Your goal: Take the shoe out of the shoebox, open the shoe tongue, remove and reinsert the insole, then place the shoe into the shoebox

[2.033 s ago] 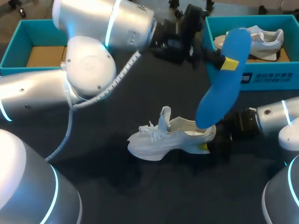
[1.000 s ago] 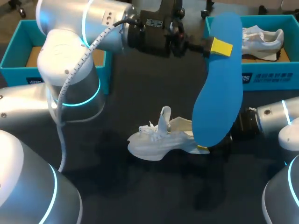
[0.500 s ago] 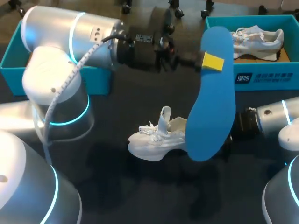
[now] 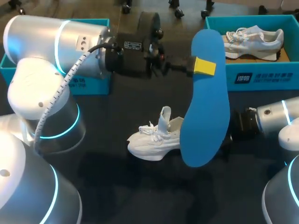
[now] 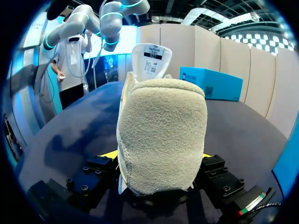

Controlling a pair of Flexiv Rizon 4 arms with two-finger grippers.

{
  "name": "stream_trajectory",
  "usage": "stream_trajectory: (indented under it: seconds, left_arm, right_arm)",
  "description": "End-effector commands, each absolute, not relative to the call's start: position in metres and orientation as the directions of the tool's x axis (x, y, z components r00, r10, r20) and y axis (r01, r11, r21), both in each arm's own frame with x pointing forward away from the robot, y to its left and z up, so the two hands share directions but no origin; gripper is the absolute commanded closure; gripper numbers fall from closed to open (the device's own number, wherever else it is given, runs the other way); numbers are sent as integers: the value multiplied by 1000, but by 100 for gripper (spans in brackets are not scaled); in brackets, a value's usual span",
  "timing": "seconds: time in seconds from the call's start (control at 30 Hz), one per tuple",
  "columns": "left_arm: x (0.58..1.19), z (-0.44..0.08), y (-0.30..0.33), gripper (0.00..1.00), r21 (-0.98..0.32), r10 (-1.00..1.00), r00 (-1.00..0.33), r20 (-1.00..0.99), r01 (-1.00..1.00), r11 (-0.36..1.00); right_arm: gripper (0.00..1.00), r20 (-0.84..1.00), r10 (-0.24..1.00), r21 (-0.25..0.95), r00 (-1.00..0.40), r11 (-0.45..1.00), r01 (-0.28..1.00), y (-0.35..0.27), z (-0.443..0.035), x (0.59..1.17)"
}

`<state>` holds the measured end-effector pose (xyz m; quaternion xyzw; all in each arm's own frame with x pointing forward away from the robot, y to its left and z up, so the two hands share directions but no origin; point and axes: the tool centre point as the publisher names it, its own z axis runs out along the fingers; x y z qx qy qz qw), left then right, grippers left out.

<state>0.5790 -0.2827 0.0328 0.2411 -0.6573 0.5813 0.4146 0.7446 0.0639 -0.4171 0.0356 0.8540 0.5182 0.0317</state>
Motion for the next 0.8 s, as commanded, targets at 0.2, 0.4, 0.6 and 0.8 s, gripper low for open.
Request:
stream_trajectory:
  seconds: [0.2, 0.4, 0.6, 0.8]
  left_arm:
    - [580, 31, -281, 100, -566, 170, -541, 824, -801, 194]
    - [580, 31, -281, 100, -566, 170, -541, 824, -801, 194]
    - [580, 31, -281, 100, -566, 170, -541, 824, -801, 194]
    - [580, 31, -281, 100, -566, 170, -541, 824, -801, 194]
  right_arm:
    - [100, -17, 95, 886, -995, 463, 28, 65, -422, 745]
    - [100, -17, 95, 886, -995, 463, 28, 65, -422, 745]
    - [0, -17, 95, 886, -995, 463, 28, 65, -422, 745]
    - [0, -17, 95, 886, -995, 463, 28, 65, -422, 745]
